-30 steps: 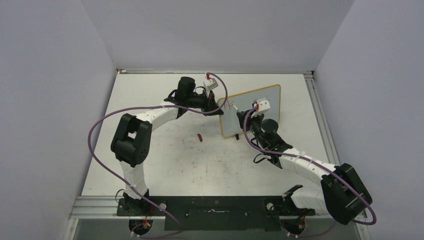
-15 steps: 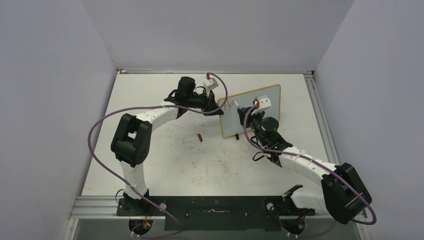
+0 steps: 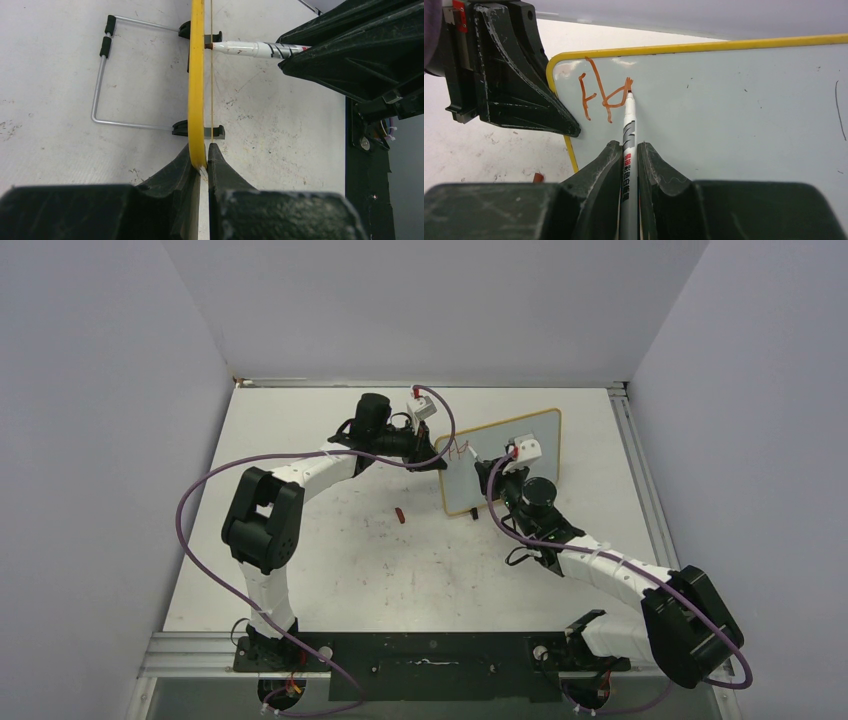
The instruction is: Write a sentence on the whiteboard
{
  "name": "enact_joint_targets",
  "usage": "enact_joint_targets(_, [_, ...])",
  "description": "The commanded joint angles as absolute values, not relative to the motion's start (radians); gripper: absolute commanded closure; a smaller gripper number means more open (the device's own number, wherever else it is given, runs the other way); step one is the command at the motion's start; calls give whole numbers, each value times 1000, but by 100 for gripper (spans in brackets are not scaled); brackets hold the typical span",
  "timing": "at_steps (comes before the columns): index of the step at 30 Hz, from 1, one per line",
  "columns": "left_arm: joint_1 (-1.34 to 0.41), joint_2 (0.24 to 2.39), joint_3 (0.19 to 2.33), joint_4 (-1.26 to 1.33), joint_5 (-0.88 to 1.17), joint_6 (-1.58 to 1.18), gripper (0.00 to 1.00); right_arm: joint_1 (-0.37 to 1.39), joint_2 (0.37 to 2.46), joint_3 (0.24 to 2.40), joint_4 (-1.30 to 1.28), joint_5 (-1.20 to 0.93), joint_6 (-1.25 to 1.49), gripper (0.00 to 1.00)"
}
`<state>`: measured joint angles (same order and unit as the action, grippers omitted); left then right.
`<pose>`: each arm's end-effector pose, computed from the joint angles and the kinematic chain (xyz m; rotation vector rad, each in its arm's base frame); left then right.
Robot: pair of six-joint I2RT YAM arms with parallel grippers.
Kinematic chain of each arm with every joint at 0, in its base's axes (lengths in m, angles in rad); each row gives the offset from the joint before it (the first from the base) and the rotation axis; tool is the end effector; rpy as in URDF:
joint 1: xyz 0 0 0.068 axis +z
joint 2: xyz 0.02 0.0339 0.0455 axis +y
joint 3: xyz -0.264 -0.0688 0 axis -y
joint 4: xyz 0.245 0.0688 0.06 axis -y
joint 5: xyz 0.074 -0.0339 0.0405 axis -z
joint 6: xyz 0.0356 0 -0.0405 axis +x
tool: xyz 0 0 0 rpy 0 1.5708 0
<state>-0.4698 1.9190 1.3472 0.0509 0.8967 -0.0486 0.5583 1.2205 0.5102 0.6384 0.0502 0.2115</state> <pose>0.3726 -0.2204 0.2316 0.9771 1.8663 -1.2448 0.2245 0.1381 0.2393 -0.2498 1.6522 0.5448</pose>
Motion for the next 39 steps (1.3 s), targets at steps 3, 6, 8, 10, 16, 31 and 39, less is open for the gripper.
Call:
enact_joint_targets(3, [-497,1946,1350,-47,937,-20,100,565,1226,503,612,85,216,95])
enact_joint_targets(6, [-497,1945,1350,-48,937,-20,100,566,1228,501,604,93,220,95])
enact_joint_targets(8, [-497,1945,1350,-48,936,-17,100,566,1225,499,601,105,220,95])
enact_joint_targets(10, [-497,1945,1350,-49,936,-18,100,566,1219,499,598,117,219,95])
enact_joint_targets(16, [-497,1945,1350,-51,934,-17,100,566,1200,500,592,134,215,95])
enact_joint_targets(31, [-499,1942,1351,-57,930,-11,100,576,1189,542,643,119,176,95])
enact_joint_targets(39, [-500,1945,1355,-60,930,-8,100,577,1220,570,675,110,164,95])
